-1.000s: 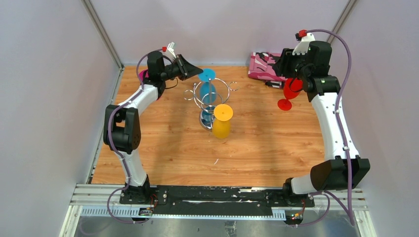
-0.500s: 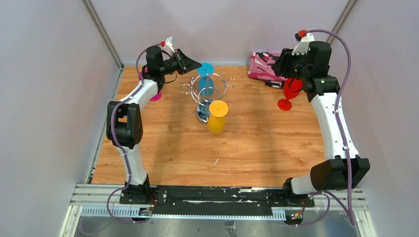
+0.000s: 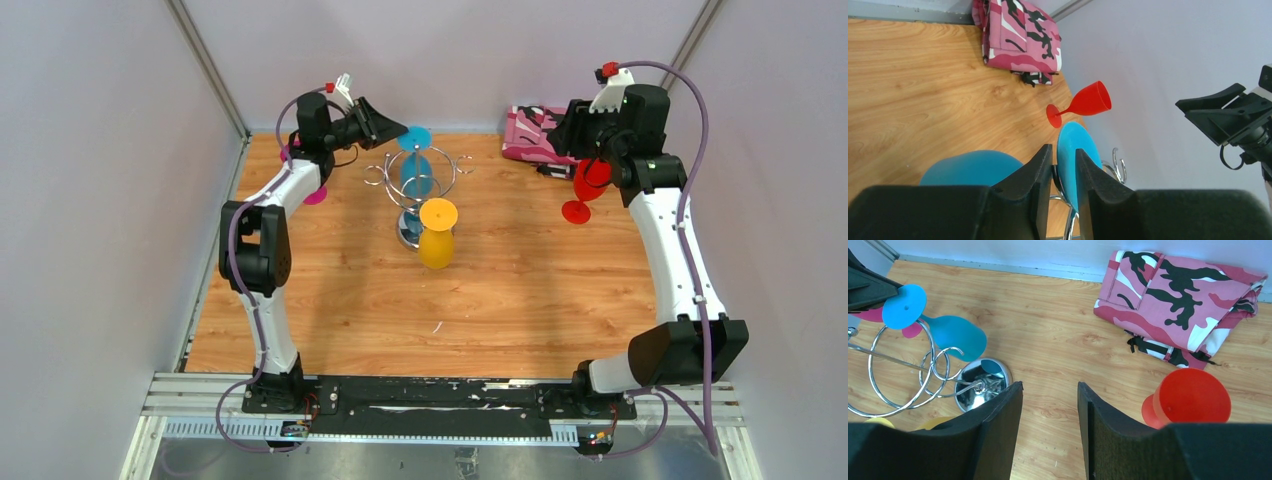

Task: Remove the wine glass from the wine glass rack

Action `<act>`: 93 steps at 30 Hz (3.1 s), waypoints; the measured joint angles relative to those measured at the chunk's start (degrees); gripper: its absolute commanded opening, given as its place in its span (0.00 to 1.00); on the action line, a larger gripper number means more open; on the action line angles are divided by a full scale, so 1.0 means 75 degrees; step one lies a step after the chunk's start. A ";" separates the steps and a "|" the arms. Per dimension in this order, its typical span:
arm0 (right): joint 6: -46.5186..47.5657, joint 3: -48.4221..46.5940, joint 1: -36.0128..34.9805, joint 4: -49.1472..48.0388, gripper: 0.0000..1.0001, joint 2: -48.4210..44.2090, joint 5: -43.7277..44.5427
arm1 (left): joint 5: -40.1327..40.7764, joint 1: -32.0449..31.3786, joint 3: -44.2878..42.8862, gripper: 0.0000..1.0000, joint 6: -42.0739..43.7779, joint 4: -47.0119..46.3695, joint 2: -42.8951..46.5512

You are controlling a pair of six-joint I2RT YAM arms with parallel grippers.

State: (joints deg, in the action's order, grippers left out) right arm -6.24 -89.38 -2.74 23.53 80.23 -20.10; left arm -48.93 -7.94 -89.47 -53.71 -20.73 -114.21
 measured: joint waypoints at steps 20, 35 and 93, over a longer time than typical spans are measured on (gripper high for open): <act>-0.0026 0.0058 0.0000 -0.0108 0.49 0.0000 -0.0064 | -0.0093 0.0003 -0.0268 0.13 -0.0050 0.0017 -0.0245; -0.0050 0.0122 0.0000 -0.0178 0.49 0.0012 -0.0134 | -0.0350 0.0125 -0.0647 0.12 -0.0154 -0.0015 -0.0425; -0.0198 0.0315 0.0000 -0.0455 0.48 0.0032 -0.0405 | -0.0533 0.0085 -0.0667 0.13 0.0539 0.0446 -0.0440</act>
State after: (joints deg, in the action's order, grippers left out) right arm -7.73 -87.02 -2.74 20.12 80.47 -23.14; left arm -52.93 -7.31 -94.48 -49.67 -17.39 -117.51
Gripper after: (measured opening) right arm 0.478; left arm 0.160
